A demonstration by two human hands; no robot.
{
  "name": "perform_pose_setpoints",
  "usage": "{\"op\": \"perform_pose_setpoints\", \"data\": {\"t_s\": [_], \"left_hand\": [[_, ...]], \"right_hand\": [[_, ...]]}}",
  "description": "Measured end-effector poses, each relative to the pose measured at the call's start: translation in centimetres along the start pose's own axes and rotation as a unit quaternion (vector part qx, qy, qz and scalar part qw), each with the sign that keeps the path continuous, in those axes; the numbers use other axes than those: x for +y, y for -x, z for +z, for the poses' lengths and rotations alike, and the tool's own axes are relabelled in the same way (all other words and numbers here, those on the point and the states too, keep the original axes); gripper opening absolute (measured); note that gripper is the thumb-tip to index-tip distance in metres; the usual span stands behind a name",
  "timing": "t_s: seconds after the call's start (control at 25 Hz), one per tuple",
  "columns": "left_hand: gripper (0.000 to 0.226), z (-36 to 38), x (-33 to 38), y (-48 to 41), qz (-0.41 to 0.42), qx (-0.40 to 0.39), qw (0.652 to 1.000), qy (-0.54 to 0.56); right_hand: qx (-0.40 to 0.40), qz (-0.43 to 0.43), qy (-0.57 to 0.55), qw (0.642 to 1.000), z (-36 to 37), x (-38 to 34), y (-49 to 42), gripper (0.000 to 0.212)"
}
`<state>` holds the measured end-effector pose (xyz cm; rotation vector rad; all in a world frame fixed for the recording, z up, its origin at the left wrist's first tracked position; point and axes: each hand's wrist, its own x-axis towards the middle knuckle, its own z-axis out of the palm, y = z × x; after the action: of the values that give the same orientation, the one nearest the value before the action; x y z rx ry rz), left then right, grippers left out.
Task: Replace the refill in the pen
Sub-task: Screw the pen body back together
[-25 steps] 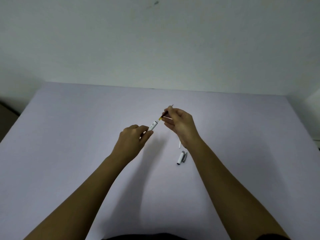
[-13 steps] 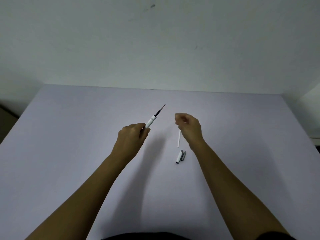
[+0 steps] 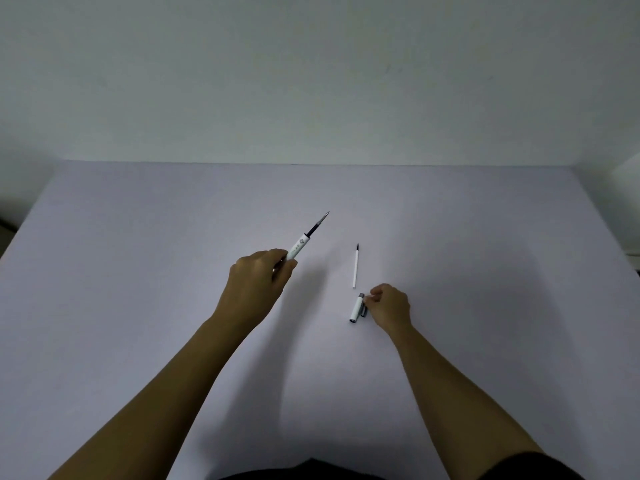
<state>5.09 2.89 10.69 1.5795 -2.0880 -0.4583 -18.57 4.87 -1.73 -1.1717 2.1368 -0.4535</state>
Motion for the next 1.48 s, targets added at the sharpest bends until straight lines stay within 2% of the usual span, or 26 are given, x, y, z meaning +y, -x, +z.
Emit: {"op": "perform_pose_setpoints", "data": {"t_s": [0.24,0.32,0.44,0.52,0.6,0.68,0.76,1.2,1.48], "left_hand": [[0.018,0.3,-0.6,0.0,-0.006,0.003,1.000,-0.006],[0.017,0.3,-0.6,0.2,-0.006,0.003,1.000,-0.002],[0.015,0.3,-0.6,0.6,-0.006,0.001,1.000,0.001],[0.016,0.2,-0.5,0.9,0.002,-0.001,1.000,-0.006],[0.017,0.1,-0.5,1.1,0.013,-0.002,1.000,-0.014],[0.016,-0.1,-0.4,1.4,0.022,-0.001,1.000,-0.022],[0.015,-0.2,-0.2,1.6,0.029,-0.001,0.999,-0.026],[0.031,-1.6,0.1,1.9,0.044,0.020,0.998,-0.029],[0.020,-2.3,0.1,1.4,0.058,0.020,0.996,-0.057]], "right_hand": [[-0.017,0.042,0.019,0.999,0.2,0.3,-1.3,0.030],[-0.025,0.062,-0.011,0.998,-0.3,0.2,-1.4,0.032],[-0.011,0.068,-0.114,0.991,-1.7,-1.1,-1.2,0.030],[-0.015,0.029,-0.251,0.968,-3.3,-3.4,-0.5,0.020],[-0.023,-0.018,-0.383,0.923,-5.5,-6.3,0.7,0.011],[-0.024,-0.064,-0.461,0.885,-7.5,-9.2,2.0,0.011],[-0.025,-0.100,-0.496,0.862,-8.5,-11.5,3.2,0.011],[-0.043,-0.123,-0.499,0.857,-8.3,-13.8,5.3,0.013],[-0.074,-0.158,-0.444,0.879,-8.4,-13.5,5.9,0.010]]}}
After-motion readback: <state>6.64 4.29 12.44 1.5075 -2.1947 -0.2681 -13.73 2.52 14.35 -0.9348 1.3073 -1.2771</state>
